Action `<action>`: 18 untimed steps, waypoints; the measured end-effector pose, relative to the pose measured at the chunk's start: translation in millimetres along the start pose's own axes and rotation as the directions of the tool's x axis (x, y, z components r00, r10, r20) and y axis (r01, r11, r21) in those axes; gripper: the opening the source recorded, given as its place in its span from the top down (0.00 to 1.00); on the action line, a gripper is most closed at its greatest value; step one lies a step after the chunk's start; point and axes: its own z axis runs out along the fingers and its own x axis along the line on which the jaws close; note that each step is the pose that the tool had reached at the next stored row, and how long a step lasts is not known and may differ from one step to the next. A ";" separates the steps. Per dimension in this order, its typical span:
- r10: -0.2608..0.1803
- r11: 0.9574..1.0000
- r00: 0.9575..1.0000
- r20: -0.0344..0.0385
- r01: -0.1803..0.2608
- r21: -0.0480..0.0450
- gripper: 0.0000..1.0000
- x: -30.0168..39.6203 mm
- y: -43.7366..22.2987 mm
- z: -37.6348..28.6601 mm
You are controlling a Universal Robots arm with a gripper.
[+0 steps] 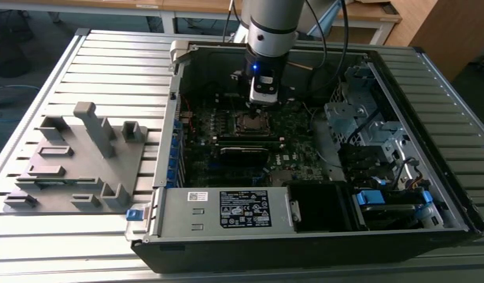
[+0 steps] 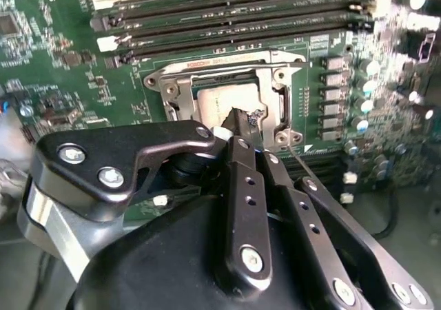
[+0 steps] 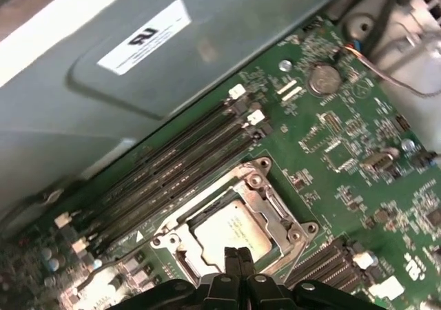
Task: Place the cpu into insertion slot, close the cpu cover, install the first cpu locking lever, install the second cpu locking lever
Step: 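Close the cpu cover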
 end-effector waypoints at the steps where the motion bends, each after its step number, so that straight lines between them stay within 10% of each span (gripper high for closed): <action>1: -0.018 1.000 1.000 0.000 0.018 0.001 0.90 0.0 0.0 0.1; 10: -0.177 0.984 0.984 0.001 0.177 0.007 0.90 0.0 0.0 1.0; 18: -0.182 0.983 0.983 0.001 0.182 0.007 0.90 0.0 0.0 1.0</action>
